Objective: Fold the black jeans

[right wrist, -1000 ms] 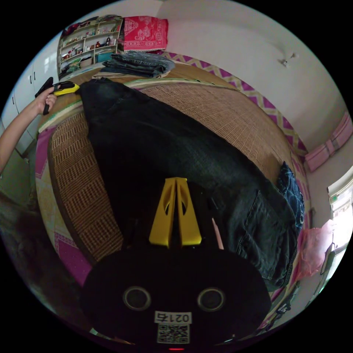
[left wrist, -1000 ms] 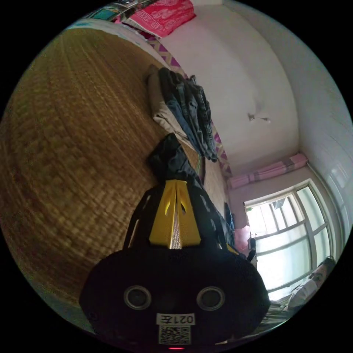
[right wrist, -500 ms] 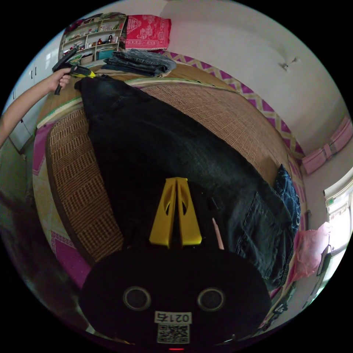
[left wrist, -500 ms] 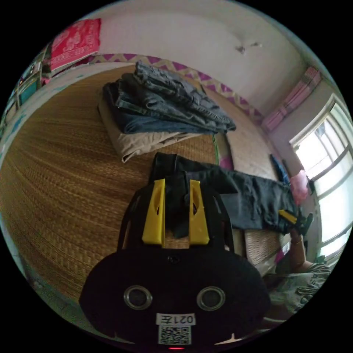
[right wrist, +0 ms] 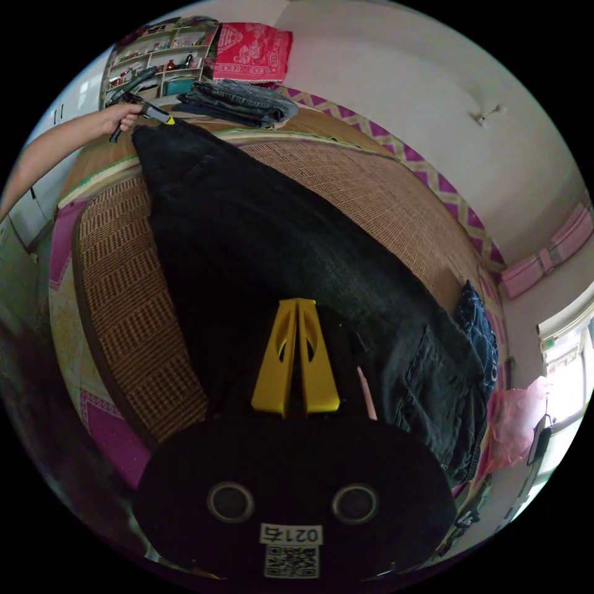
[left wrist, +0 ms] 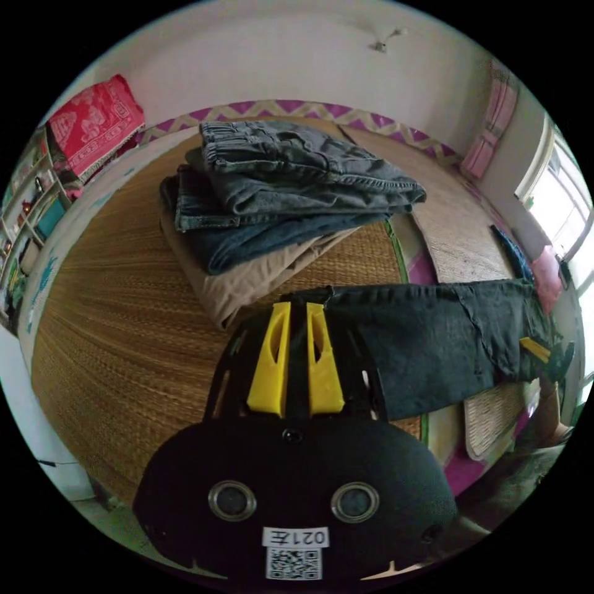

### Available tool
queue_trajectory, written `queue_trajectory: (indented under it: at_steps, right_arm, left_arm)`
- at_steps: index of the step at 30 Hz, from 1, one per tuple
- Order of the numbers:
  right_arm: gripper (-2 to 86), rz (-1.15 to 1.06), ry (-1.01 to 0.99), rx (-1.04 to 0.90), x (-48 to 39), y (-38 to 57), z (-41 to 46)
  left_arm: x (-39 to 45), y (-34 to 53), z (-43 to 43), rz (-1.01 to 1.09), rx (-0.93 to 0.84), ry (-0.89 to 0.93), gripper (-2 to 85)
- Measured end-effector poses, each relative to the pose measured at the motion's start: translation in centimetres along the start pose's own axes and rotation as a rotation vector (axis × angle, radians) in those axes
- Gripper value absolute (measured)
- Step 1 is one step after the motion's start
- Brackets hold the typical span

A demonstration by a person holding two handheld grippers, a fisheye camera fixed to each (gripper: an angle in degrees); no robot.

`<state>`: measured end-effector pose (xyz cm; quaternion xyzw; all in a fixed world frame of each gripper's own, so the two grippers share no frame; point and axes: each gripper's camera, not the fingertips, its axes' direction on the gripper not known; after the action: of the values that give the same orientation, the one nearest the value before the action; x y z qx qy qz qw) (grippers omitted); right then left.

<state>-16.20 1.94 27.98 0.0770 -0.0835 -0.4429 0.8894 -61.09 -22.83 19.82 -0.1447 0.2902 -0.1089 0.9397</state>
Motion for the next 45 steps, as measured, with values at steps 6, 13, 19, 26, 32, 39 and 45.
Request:
queue_trajectory:
  at_steps: [6,13,19,26,32,39,45]
  right_arm:
    - [-0.8,-0.011,0.025,0.002,0.0,0.4,-1.1]
    - [-0.8,-0.024,0.055,0.003,0.2,0.9,-2.5]
    - [-0.8,-0.031,0.072,0.004,0.8,1.5,-3.9]
    - [-0.8,-0.03,0.075,0.005,2.3,2.5,-5.6]
    - [-0.9,-0.012,0.057,0.008,4.5,3.7,-7.3]
    - [-1.0,0.167,0.029,0.122,10.8,9.7,-14.2]
    - [-1.0,0.33,0.021,0.16,16.7,20.5,-21.4]
  left_arm:
    - [-3.8,5.7,-5.0,-0.239,0.179,0.103,-0.5]
    - [-2.9,14.8,-3.8,-0.554,0.174,0.387,5.6]
    - [-3.0,16.3,-0.3,-0.738,0.177,0.445,13.9]
    - [-1.4,15.7,2.9,-0.795,0.168,0.359,10.1]
    - [0.6,17.7,6.0,-0.83,0.208,0.438,1.2]
    - [11.5,19.4,1.4,-0.551,0.432,0.49,-0.5]
    - [32.6,19.0,-3.2,-0.04,0.507,0.305,-0.8]
